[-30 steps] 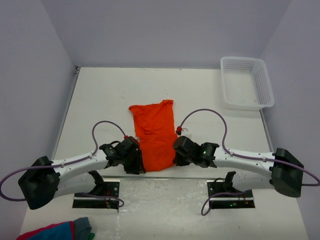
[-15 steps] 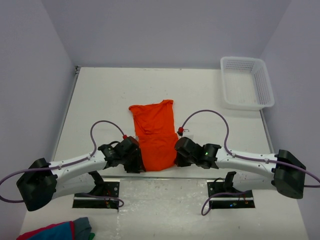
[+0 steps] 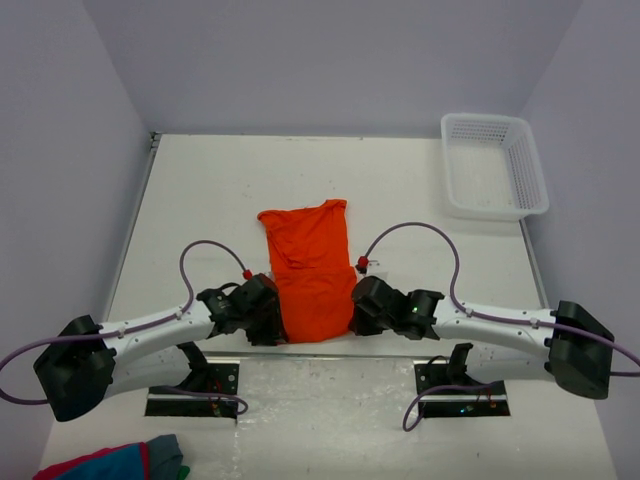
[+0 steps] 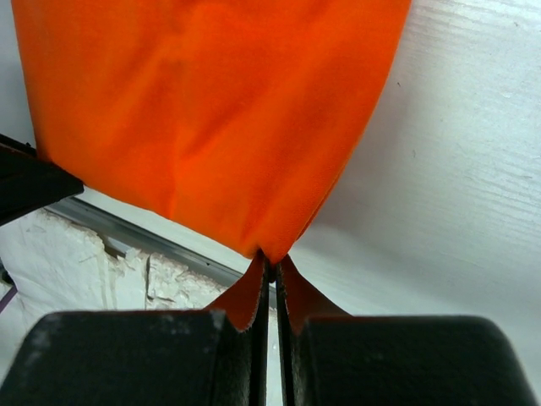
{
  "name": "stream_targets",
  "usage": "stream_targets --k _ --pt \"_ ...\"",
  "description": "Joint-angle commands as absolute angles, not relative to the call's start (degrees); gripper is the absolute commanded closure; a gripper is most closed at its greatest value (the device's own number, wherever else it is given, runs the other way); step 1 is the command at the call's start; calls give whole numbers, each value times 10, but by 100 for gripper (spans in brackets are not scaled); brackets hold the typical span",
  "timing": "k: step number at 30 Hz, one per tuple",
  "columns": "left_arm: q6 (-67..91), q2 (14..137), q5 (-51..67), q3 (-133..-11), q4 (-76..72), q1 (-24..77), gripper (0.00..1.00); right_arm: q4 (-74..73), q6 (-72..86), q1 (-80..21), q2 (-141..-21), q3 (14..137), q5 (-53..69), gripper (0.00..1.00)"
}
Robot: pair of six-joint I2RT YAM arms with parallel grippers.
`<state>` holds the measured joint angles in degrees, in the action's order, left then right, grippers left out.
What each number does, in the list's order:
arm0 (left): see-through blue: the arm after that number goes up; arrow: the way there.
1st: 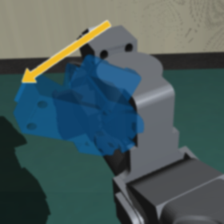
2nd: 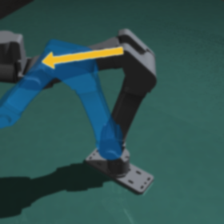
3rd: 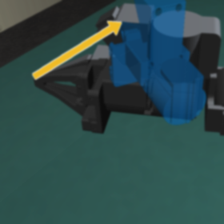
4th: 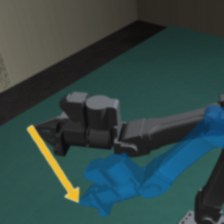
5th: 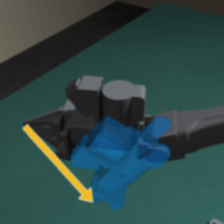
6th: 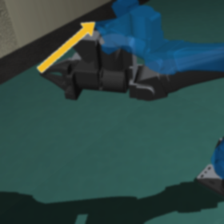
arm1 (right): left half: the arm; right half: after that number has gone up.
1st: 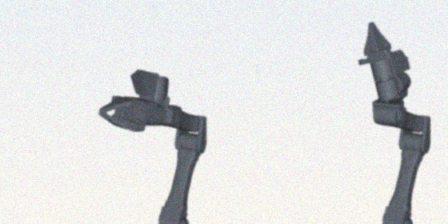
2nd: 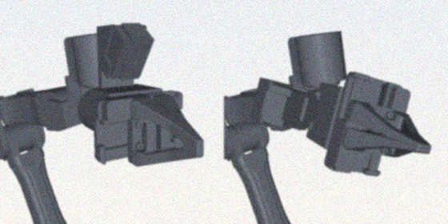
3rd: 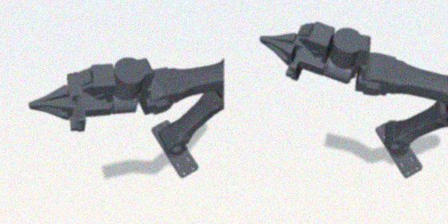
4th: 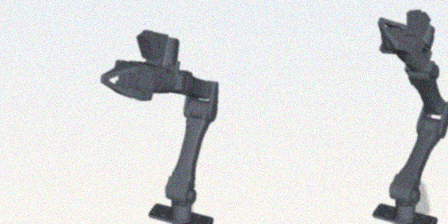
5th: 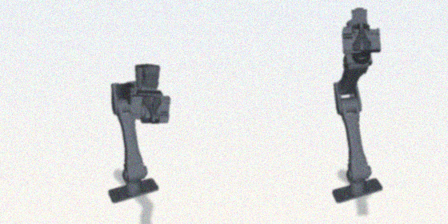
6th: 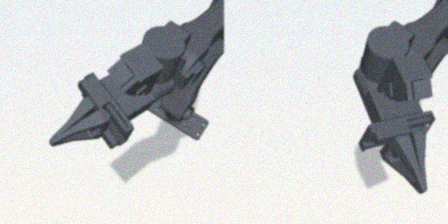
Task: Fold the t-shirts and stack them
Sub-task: Grab one side of the 2/3 rectangular tshirt with both arms, then fold the long partially folded tshirt into a neat square
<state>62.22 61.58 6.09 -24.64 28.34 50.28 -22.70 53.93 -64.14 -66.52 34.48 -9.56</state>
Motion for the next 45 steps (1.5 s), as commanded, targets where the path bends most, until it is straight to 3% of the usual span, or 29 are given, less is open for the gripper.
stream_targets --k 1,10,13,14,30,39,45 --pt "637 614 35 -243 285 504 62 -210 550 -644 -653 340 -95 100" --pt "646 608 24 -239 280 504 79 -201 551 -644 -657 335 -88 100" --pt "646 606 25 -237 280 504 91 -201 553 -644 -657 334 -88 100" --pt "647 602 24 -237 285 504 100 -202 553 -644 -657 332 -89 100" --pt "658 519 -19 -281 388 504 100 -281 521 -644 -666 382 -146 100" --pt "650 529 -70 -313 369 498 100 -296 434 -609 -742 499 -144 100" --pt "571 541 -57 -364 365 409 100 -304 374 -538 -776 560 -125 100"
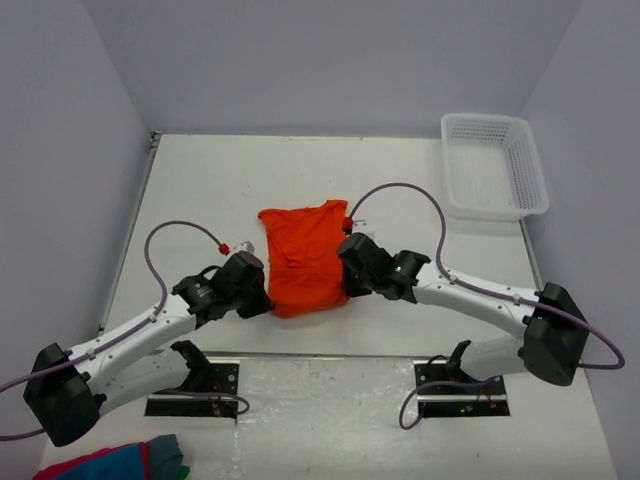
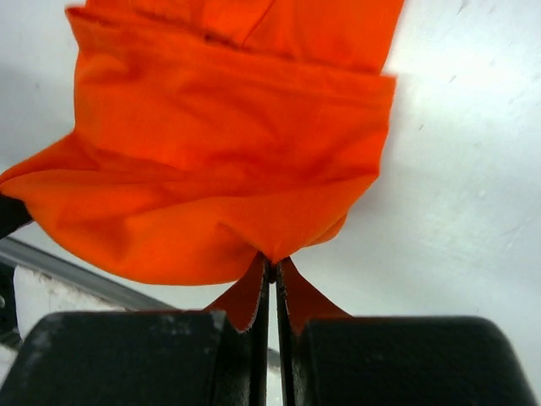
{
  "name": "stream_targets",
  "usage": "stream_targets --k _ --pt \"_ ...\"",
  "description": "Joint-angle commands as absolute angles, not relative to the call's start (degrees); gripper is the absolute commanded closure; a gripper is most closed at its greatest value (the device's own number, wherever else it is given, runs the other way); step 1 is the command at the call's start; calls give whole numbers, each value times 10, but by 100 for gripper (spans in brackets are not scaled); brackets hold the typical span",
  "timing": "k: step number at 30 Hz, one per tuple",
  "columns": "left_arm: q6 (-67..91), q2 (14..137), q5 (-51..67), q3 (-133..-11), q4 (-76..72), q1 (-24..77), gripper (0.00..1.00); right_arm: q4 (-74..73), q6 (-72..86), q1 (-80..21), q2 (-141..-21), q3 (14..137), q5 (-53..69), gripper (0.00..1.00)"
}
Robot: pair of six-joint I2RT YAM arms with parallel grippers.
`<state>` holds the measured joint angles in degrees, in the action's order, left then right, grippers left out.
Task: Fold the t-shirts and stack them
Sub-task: Fold the long partially folded tshirt into a neat square
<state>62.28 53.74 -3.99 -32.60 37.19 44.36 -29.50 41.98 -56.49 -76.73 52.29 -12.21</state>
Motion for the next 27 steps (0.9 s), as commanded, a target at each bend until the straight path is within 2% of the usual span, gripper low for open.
stream_targets --k 1,17,27 --pt "556 549 -55 -381 356 383 100 -306 360 -529 -780 576 -122 100" --pt "436 782 -42 -568 249 250 100 -329 231 -378 -949 781 -33 100" --pt "403 947 -2 -680 199 171 100 -375 185 -304 -1113 993 46 100"
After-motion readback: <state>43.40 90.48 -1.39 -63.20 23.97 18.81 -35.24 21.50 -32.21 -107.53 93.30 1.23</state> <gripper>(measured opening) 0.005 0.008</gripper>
